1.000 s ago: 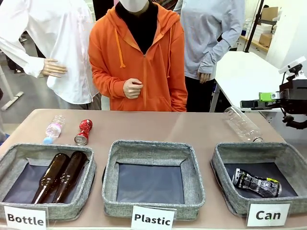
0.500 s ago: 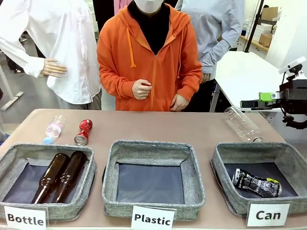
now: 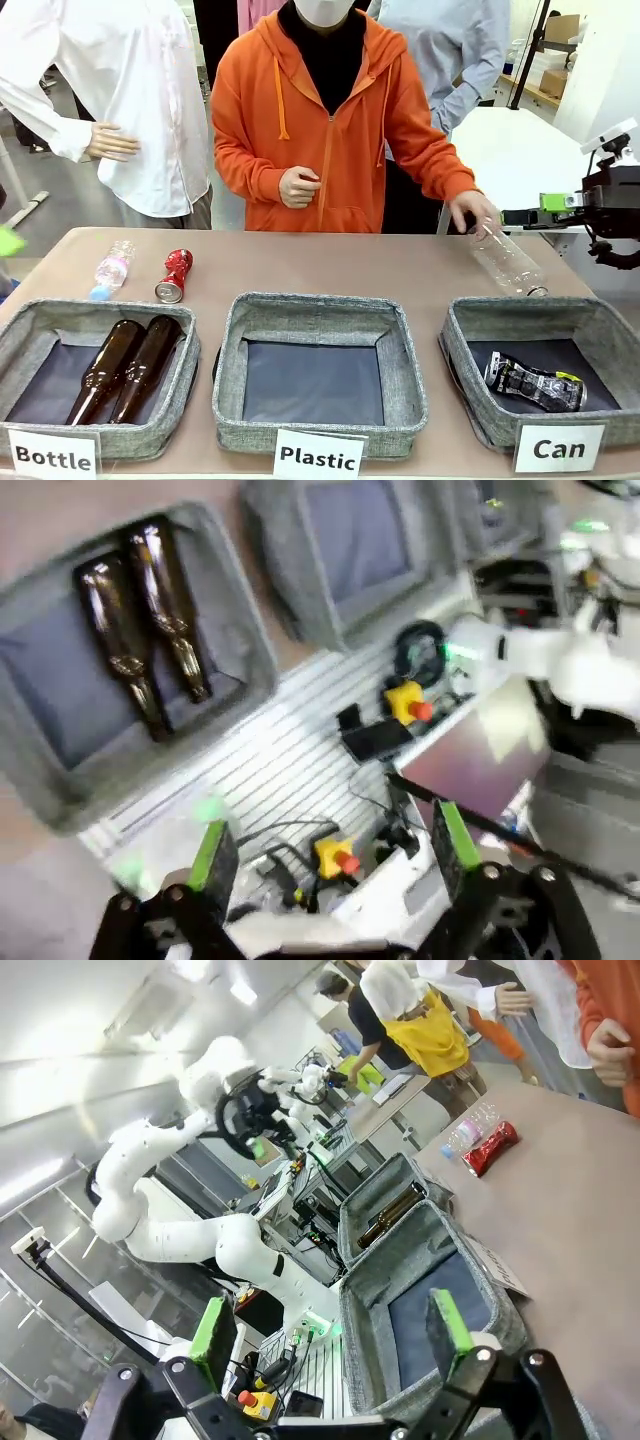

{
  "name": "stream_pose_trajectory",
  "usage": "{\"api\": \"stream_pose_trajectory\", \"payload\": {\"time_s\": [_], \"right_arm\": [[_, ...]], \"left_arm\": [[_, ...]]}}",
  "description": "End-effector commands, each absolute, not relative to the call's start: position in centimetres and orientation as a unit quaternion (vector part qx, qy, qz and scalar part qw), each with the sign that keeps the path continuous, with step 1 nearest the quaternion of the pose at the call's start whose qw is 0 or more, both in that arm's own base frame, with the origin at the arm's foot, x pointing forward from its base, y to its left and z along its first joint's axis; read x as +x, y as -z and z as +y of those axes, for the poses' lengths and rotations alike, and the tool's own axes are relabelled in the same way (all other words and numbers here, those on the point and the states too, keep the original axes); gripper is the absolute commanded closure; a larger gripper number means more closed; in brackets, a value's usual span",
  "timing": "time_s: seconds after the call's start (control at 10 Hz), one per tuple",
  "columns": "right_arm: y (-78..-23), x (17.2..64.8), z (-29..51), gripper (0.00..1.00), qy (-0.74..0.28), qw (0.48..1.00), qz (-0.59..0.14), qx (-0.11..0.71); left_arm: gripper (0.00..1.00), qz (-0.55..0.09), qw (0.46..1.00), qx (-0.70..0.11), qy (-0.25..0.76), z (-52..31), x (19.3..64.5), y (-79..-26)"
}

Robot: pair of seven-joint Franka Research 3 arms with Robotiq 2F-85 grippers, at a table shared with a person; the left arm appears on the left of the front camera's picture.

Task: Sort the can waste into the basket.
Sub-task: Pick up the can waste from the table and place it in the right Fabric basket.

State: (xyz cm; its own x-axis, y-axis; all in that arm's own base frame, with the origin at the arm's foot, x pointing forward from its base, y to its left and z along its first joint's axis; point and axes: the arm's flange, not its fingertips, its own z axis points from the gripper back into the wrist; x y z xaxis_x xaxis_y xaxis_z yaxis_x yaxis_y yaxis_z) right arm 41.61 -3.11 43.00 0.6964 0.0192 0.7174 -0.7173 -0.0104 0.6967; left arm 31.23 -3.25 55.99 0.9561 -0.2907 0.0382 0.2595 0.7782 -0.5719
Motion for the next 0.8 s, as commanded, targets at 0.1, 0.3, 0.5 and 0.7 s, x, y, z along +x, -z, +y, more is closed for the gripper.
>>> {"api": "stream_pose_trajectory", "payload": {"time_s": [0.1, 0.3, 0.5, 0.7], "right_arm": [[-43.3, 41.8, -3.2, 0.00, -0.288, 0.645, -0.273, 0.653], [-43.3, 41.8, -3.2, 0.00, -0.288, 0.645, -0.273, 0.653], [-43.3, 41.8, -3.2, 0.00, -0.288, 0.645, -0.273, 0.653], [-43.3, 41.8, -3.2, 0.00, -0.288, 0.645, -0.273, 0.653]], "left_arm": [[0.00, 0.068, 0.971, -0.226, 0.026, -4.6, 37.2, -54.8], [0.00, 0.040, 0.961, -0.251, 0.104, -5.4, 34.5, -54.8], [0.00, 0.049, 0.968, -0.236, 0.076, -6.1, 36.8, -54.0], [0.00, -0.178, 0.940, -0.291, -0.024, -5.5, 37.9, -54.2]]}}
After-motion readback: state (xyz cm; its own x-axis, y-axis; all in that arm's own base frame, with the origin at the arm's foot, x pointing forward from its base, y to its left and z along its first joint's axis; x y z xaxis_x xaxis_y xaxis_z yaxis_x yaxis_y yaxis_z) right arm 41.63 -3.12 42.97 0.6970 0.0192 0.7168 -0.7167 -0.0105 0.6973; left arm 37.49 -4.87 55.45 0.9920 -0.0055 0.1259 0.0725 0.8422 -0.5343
